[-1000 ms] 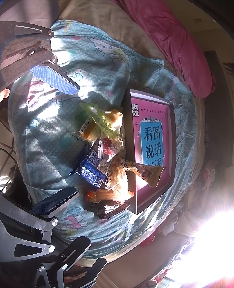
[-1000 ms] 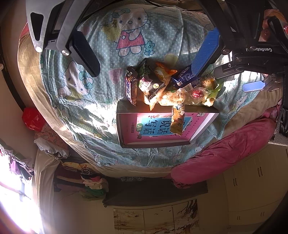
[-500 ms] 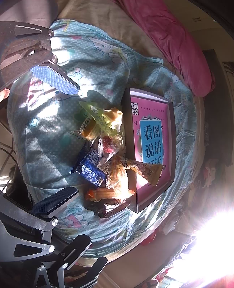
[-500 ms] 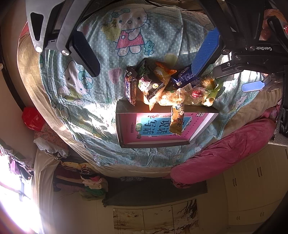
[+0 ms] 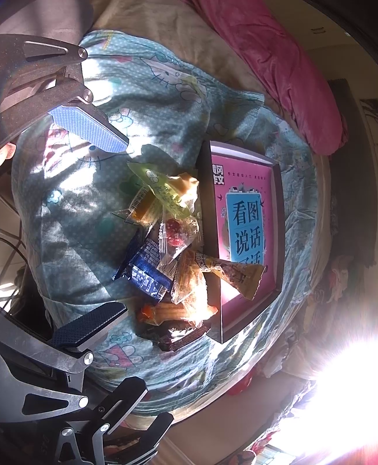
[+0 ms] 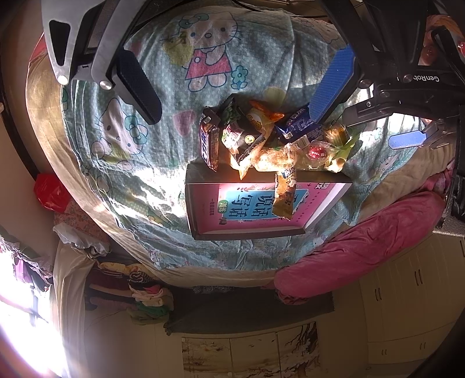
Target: Organize snacks
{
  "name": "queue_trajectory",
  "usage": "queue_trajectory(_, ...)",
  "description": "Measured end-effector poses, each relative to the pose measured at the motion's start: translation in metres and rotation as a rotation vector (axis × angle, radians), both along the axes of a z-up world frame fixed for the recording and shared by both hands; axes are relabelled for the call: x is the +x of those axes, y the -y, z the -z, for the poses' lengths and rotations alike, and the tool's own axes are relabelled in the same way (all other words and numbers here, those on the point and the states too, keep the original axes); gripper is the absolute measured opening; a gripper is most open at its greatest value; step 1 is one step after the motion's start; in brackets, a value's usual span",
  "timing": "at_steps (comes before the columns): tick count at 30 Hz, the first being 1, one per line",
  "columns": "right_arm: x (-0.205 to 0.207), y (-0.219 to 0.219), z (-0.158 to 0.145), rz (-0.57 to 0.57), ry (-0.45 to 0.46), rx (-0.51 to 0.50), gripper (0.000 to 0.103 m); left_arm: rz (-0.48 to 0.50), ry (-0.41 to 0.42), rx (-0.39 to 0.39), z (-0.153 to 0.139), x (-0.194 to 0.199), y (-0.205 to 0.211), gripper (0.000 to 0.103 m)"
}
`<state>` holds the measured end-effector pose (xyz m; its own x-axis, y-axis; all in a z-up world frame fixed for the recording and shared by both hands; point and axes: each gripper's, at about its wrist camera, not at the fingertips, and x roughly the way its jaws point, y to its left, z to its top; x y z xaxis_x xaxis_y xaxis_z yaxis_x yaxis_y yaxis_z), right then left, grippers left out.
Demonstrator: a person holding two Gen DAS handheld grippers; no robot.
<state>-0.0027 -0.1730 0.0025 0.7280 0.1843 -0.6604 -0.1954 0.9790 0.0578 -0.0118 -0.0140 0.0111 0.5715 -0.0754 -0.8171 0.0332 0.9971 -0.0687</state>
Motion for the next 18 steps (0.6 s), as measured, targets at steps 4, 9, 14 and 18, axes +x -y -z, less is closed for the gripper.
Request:
queue_trajectory(4, 0.000, 0.000, 0.000, 0.001, 0.001, 0.004, 0.103, -0.004, -0.006, -0.010, 0.001, 0.002, -0.002, 0.103)
queue_trajectory(9, 0.003, 0.003, 0.003, 0.000, -0.009, 0.019, 0.103, -0.013, -0.012, -0.022, 0.004, 0.003, -0.008, 0.103)
queue_trajectory(14, 0.004, 0.006, 0.005, 0.004, -0.008, 0.029, 0.103, -0.029, -0.026, -0.038, 0.008, 0.006, -0.016, 0.103)
queue_trajectory(18, 0.005, 0.008, 0.005, 0.006, -0.004, 0.031, 0.103, -0.053, -0.038, -0.057, 0.011, 0.010, -0.026, 0.103)
